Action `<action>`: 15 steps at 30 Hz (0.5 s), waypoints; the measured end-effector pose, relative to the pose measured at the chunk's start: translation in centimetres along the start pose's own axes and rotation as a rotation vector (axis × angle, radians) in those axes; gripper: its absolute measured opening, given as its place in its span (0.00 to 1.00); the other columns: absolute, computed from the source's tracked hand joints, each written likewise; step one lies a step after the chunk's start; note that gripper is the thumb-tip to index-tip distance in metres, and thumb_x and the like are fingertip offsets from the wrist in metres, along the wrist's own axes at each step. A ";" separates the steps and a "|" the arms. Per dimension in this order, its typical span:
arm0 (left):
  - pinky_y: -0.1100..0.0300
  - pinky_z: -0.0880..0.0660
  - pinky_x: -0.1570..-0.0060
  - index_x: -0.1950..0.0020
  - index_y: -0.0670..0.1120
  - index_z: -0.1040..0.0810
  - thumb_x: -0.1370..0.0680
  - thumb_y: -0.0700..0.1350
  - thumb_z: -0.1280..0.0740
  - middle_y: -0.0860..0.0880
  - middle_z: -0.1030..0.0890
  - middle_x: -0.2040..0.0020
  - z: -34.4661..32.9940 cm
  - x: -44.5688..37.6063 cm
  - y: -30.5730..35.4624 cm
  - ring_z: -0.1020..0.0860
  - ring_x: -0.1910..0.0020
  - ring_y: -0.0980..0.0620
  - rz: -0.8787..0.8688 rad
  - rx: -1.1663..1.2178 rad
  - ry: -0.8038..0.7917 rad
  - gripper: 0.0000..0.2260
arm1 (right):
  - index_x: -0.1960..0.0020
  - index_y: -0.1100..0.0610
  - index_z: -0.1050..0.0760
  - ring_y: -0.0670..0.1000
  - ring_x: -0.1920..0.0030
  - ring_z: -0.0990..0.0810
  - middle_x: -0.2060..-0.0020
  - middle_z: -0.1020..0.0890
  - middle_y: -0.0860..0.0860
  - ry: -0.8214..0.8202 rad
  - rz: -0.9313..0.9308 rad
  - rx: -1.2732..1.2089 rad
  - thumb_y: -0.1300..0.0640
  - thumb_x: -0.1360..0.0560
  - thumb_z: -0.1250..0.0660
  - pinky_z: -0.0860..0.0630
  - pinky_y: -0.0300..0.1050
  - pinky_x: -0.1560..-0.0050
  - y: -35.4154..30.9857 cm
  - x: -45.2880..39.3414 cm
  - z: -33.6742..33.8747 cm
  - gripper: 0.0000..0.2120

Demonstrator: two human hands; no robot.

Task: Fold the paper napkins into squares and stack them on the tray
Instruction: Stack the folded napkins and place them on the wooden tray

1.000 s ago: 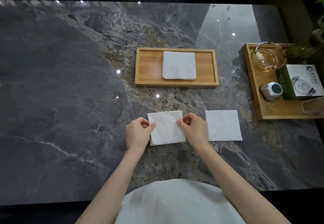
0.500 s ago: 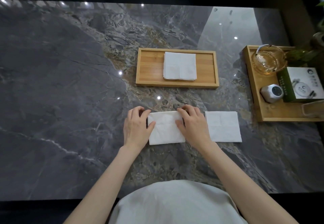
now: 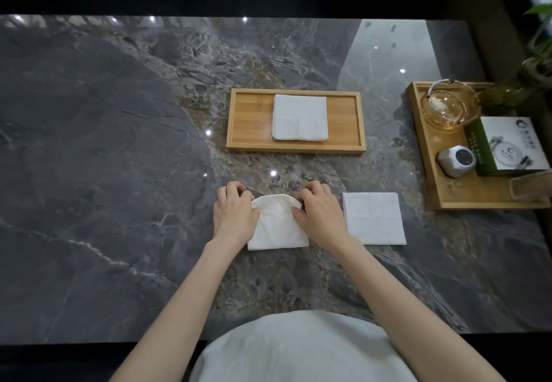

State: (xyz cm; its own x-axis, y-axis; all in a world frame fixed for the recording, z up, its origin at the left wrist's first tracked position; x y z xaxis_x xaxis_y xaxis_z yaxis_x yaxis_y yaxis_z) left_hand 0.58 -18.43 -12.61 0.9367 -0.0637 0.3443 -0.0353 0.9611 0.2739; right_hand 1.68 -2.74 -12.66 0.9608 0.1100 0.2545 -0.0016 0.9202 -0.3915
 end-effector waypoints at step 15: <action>0.67 0.25 0.66 0.41 0.48 0.31 0.25 0.39 0.34 0.51 0.22 0.52 0.5 1.9 6.5 0.22 0.55 0.57 0.122 1.008 -0.216 0.15 | 0.35 0.51 0.35 0.46 0.55 0.21 0.57 0.20 0.50 0.038 -0.522 -1.098 0.58 0.27 0.31 0.25 0.37 0.59 7.8 5.7 4.0 0.23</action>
State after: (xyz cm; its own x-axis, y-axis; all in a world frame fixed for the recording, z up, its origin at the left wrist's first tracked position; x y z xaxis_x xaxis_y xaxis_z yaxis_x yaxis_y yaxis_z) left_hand 1.97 -12.43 -9.73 0.8282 -0.1231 0.5467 -0.4942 0.2996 0.8161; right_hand 6.08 6.53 -10.74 0.7835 -0.2068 0.5860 0.6054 0.0410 -0.7949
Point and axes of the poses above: each hand's wrist, its own x-axis away from the middle knuckle, its own z-axis out of the back of the hand, y = z × x, the point moved 6 cm from there along -x, towards the middle knuckle
